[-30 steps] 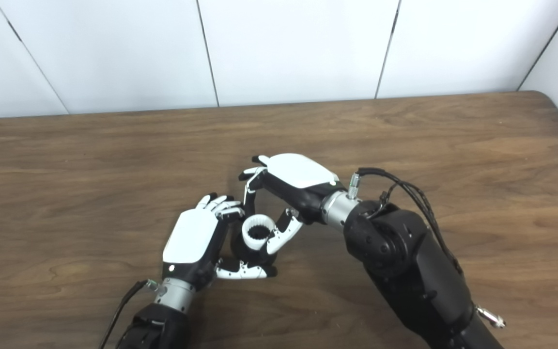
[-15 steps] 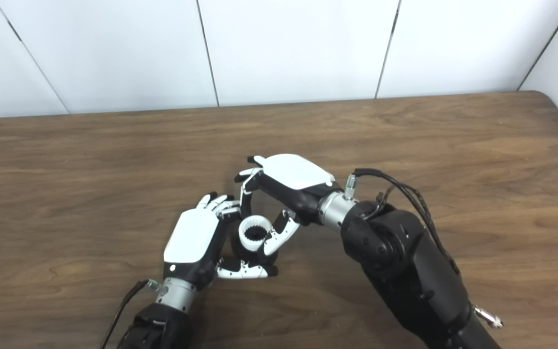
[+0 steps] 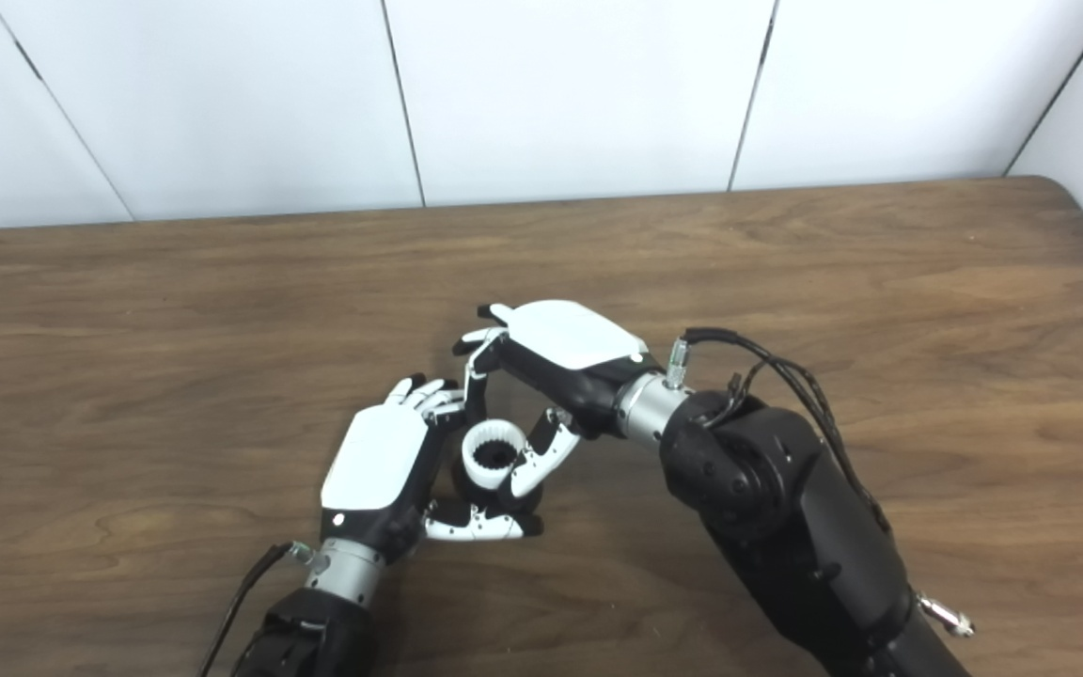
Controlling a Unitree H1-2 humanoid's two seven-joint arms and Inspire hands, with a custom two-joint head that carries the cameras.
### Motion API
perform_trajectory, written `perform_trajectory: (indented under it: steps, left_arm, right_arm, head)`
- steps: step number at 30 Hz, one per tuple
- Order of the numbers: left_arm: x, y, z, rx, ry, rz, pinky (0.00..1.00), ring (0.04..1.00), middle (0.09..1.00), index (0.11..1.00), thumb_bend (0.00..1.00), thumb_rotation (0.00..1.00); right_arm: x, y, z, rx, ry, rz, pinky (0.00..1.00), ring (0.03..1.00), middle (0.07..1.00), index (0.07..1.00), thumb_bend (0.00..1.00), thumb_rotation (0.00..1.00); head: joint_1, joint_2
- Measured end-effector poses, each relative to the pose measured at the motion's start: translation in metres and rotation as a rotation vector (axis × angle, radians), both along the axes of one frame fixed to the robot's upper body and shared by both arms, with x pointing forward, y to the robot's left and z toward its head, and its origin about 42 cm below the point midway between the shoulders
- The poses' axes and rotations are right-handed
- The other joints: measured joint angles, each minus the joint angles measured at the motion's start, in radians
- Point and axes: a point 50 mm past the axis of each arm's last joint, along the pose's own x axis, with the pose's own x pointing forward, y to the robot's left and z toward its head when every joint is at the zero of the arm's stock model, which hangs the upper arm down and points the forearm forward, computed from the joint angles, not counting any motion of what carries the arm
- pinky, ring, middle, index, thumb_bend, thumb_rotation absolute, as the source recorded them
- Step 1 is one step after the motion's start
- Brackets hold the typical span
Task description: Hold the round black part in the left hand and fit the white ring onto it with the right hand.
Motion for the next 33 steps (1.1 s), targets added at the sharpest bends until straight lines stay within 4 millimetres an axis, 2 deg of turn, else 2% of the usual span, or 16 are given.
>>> perform_trajectory:
  steps: [33]
  left_arm:
    - [0.0002, -0.0001, 0.0004, 0.003, -0.002, -0.001, 0.96, 0.881, 0.783, 0.485, 0.52, 0.05]
  right_arm:
    - [0.0056, -0.0028, -0.0072, -0.01, 0.028, -0.019, 1.0, 1.0, 0.887, 0.483, 0.52, 0.13]
  head:
    - [-0.003, 0.006]
